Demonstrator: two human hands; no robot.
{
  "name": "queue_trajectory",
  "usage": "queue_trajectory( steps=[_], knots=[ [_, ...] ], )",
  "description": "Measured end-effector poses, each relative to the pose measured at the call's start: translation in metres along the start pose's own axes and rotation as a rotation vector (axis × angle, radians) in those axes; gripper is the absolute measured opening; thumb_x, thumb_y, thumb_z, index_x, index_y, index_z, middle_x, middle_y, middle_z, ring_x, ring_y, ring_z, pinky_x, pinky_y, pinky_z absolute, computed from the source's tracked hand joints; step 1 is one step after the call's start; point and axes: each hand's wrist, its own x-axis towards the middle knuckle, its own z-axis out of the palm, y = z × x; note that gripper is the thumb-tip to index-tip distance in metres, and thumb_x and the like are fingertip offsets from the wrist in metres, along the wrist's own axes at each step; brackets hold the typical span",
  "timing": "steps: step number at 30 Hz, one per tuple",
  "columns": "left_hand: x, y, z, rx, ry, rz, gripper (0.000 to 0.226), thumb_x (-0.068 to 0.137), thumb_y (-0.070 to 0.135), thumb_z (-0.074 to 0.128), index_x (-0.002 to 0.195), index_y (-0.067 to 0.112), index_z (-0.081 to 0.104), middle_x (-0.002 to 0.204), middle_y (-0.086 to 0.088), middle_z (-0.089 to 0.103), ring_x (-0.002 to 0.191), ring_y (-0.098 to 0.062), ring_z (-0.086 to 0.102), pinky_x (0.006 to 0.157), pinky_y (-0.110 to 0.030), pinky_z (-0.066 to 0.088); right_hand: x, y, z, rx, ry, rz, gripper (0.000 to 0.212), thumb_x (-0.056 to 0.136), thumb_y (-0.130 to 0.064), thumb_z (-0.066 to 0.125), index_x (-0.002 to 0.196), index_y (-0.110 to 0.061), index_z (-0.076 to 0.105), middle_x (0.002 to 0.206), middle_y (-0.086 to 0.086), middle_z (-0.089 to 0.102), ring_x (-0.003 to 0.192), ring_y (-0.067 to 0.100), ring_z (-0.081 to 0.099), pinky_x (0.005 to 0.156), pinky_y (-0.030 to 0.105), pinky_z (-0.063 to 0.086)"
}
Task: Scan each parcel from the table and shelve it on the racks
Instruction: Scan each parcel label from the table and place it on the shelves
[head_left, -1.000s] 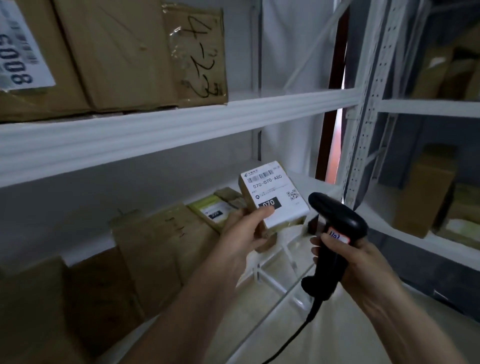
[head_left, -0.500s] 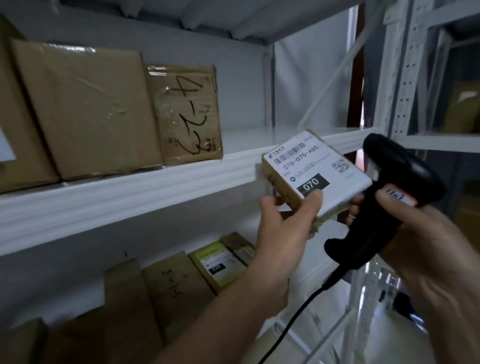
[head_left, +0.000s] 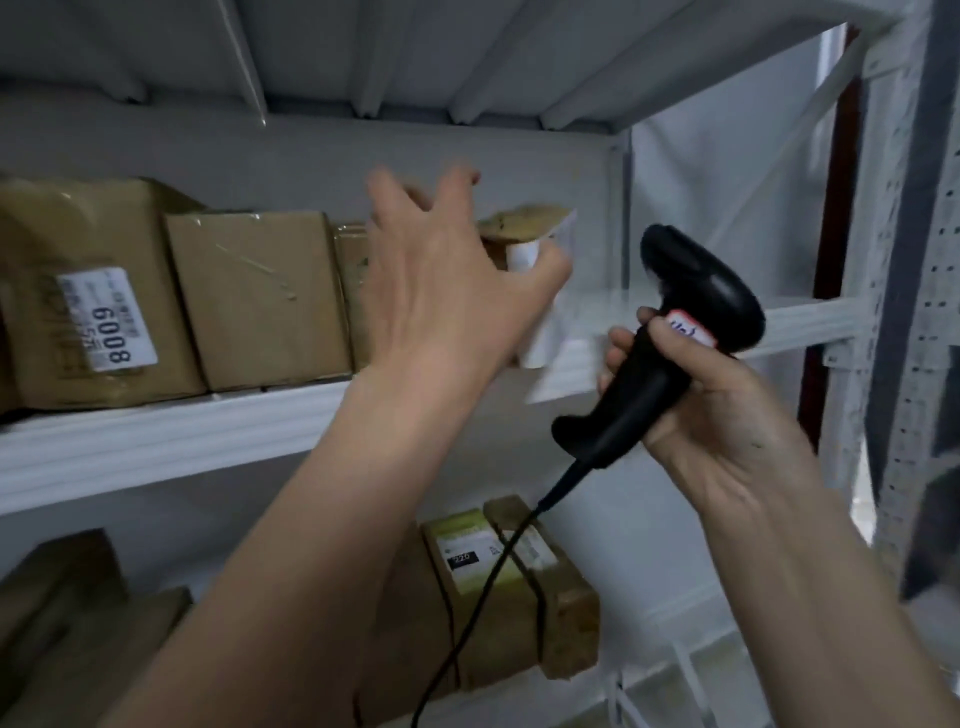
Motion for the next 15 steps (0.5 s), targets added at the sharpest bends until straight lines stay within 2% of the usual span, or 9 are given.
queue_trajectory(
  steps=[2, 4, 8, 11, 15],
  knots=[
    [0.009, 0.000, 0.000, 0.168, 0.044, 0.044, 0.067, 0.072, 0.065, 0.058, 0.126, 0.024, 0.053, 0.119, -0.005, 0.037, 0.096, -0.024, 0.049, 0.068, -0.031, 0.034, 0.009, 0.007, 0.008, 0.031, -0.029, 0.033, 0.012, 0.082, -0.008, 0.065, 0.093, -0.009, 0.066, 0.086, 0.011, 0.074, 0.076, 0.020, 0.072, 0.072, 0.033, 0.060],
    [0.014, 0.002, 0.006, 0.255, 0.016, 0.043, 0.061, 0.075, 0.065, 0.057, 0.118, 0.022, 0.056, 0.121, -0.007, 0.039, 0.096, -0.026, 0.051, 0.065, -0.033, 0.035, 0.018, 0.014, 0.016, 0.053, -0.071, 0.084, 0.011, 0.086, -0.005, 0.063, 0.097, -0.006, 0.064, 0.096, 0.014, 0.072, 0.083, 0.023, 0.071, 0.078, 0.036, 0.059],
    [0.016, -0.004, 0.018, 0.390, -0.066, 0.015, 0.068, 0.077, 0.078, 0.050, 0.111, 0.019, 0.059, 0.120, -0.008, 0.039, 0.102, -0.026, 0.050, 0.065, -0.034, 0.038, 0.030, 0.023, 0.025, 0.050, -0.045, 0.146, 0.027, 0.087, -0.003, 0.063, 0.114, 0.002, 0.062, 0.111, 0.015, 0.070, 0.101, 0.025, 0.068, 0.088, 0.038, 0.055],
    [0.008, -0.017, 0.024, 0.343, -0.141, 0.015, 0.072, 0.081, 0.078, 0.044, 0.121, 0.020, 0.057, 0.121, -0.007, 0.040, 0.113, -0.027, 0.045, 0.074, -0.034, 0.037, 0.038, 0.021, 0.024, 0.045, -0.027, 0.175, 0.033, 0.087, -0.001, 0.064, 0.119, 0.004, 0.061, 0.117, 0.020, 0.068, 0.106, 0.028, 0.067, 0.093, 0.039, 0.053],
    [0.000, -0.028, 0.030, 0.259, -0.098, 0.071, 0.059, 0.086, 0.063, 0.055, 0.130, 0.024, 0.053, 0.127, -0.006, 0.044, 0.115, -0.027, 0.043, 0.075, -0.031, 0.033, 0.047, 0.022, 0.026, 0.010, -0.046, 0.180, 0.035, 0.088, -0.002, 0.063, 0.122, 0.007, 0.058, 0.116, 0.020, 0.067, 0.099, 0.025, 0.067, 0.090, 0.038, 0.054]
  ],
)
